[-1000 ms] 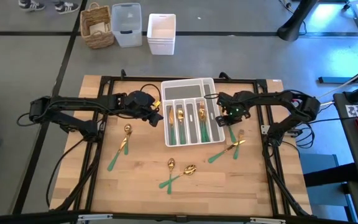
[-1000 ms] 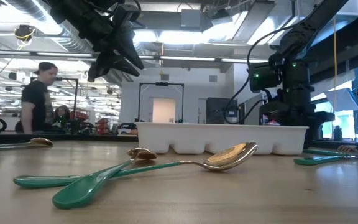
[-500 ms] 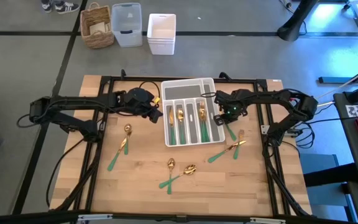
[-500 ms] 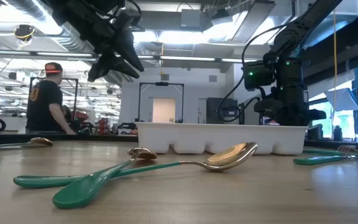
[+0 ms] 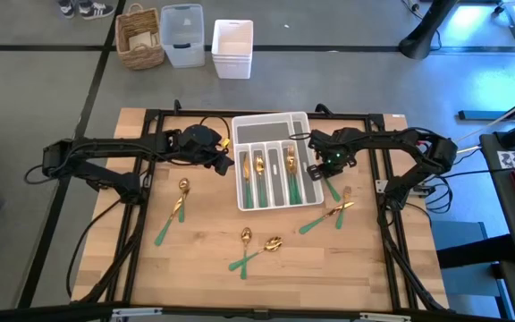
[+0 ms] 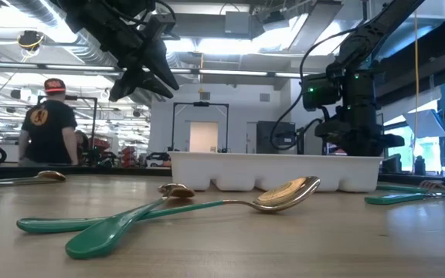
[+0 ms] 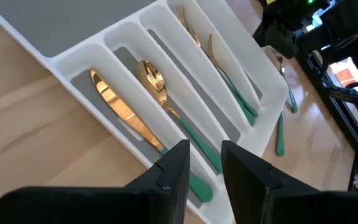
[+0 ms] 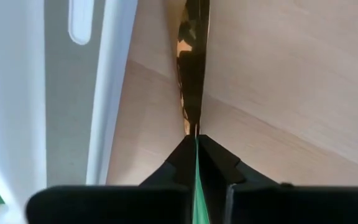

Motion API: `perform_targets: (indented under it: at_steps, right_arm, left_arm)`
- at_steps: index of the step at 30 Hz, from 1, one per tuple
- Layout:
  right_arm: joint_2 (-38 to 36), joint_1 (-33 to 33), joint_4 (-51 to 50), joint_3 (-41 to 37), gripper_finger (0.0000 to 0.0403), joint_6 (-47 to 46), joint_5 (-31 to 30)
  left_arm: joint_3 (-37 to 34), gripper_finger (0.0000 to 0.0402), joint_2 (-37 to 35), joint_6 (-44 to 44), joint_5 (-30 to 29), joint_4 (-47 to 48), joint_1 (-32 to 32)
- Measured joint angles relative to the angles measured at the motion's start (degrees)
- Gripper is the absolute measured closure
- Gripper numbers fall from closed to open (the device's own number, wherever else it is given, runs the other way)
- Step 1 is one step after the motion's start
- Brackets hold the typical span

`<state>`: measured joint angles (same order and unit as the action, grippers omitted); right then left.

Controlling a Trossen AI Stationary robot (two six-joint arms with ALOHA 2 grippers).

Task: Sort silverware
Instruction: Put the top right knife into the silverware organizer

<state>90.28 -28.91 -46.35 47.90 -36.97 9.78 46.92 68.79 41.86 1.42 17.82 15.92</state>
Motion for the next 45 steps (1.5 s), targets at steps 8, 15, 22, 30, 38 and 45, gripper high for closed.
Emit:
perform_targets:
  at_steps: [8, 15, 22, 30, 38, 45]
  right_arm:
    - [0.0, 0.0, -0.3, 0.0, 0.0353, -0.1, 4.6]
    - [-0.1, 0.0, -0.3, 0.1, 0.033, -0.2, 1.4]
    - [-0.1, 0.0, -0.2, 0.1, 0.0311, -0.2, -1.5]
    - [-0.1, 0.1, 0.1, 0.1, 0.0312, -0.1, -0.9]
    - [0.0, 2.0, 0.6, 0.1, 0.0313, -0.1, -2.2]
    - [0.0, 4.3, 2.9, -0.4, 0.0313, 0.0, -6.3]
  left_arm:
    - [0.0, 0.0316, 0.0, 0.0, 0.0, 0.0, 0.0]
    - [0.0, 0.0316, 0.0, 0.1, 0.0, 0.0, 0.0]
    - [0.0, 0.0316, 0.0, 0.1, 0.0, 0.0, 0.0]
    - [0.0, 0.0316, 0.0, 0.1, 0.0, 0.0, 0.0]
    - [0.0, 0.0316, 0.0, 0.1, 0.0, 0.0, 0.0]
    - [0.0, 0.0316, 0.0, 0.1, 0.0, 0.0, 0.0]
